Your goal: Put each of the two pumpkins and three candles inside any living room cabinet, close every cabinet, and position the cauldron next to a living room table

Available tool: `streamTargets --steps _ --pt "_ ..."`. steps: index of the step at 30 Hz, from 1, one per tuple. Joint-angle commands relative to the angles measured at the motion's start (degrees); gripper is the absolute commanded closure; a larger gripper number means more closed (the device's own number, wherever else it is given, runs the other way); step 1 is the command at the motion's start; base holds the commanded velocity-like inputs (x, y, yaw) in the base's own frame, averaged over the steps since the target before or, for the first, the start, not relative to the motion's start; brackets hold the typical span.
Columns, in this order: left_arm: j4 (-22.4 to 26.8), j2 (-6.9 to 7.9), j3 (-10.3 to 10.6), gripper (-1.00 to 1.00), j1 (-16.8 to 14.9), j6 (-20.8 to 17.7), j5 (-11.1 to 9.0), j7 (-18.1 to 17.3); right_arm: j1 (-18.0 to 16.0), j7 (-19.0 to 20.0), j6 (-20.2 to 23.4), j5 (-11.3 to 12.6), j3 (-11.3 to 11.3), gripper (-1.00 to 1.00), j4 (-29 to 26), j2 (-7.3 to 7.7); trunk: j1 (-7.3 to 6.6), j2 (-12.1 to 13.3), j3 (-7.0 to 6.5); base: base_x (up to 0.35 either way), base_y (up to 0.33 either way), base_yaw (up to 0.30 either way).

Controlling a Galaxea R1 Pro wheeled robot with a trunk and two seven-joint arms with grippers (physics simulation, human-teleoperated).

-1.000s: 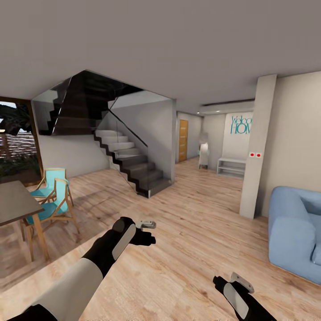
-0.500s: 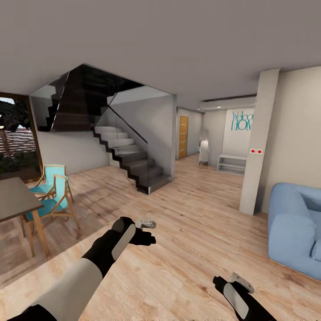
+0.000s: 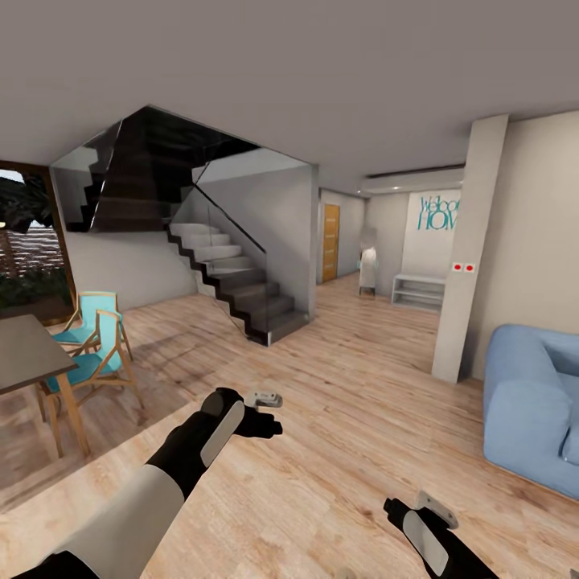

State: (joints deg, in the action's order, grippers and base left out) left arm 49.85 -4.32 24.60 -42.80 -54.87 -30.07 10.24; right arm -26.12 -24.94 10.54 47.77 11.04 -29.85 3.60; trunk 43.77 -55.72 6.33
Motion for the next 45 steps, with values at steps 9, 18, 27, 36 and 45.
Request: streamTargets --steps 9,18,27,36,45 --pt "0.07 0.01 0.1 -1.0 -0.01 -0.13 -0.61 0.57 -0.03 -0.46 0.19 0.22 0.54 -1.0 -0.13 0.07 2.0 -3.7 1.73 0.0 0.0 0.0" --pt "0.07 0.01 0.11 -1.0 -0.02 -0.15 -0.61 0.57 -0.03 -0.46 0.11 0.22 0.63 -1.0 -0.13 0.03 3.97 -7.31 3.35 0.0 0.0 0.0" --pt "0.07 0.01 0.12 -1.0 -0.02 -0.09 -0.61 0.57 -0.06 -0.48 0.02 0.28 0.59 -1.0 -0.33 0.0 5.95 -10.92 4.96 0.0 0.0 0.0" --pt "0.07 0.01 0.18 -1.0 -0.01 -0.06 -0.61 0.59 -0.05 -0.46 0.28 0.35 0.56 -1.0 -0.32 0.0 7.93 -14.52 6.91 0.0 0.0 0.0" --pt "0.07 0.01 0.19 -1.0 -0.01 -0.06 -0.61 0.59 -0.05 -0.46 0.5 0.39 0.56 -1.0 -0.26 0.0 9.9 -18.13 9.31 0.0 0.0 0.0"
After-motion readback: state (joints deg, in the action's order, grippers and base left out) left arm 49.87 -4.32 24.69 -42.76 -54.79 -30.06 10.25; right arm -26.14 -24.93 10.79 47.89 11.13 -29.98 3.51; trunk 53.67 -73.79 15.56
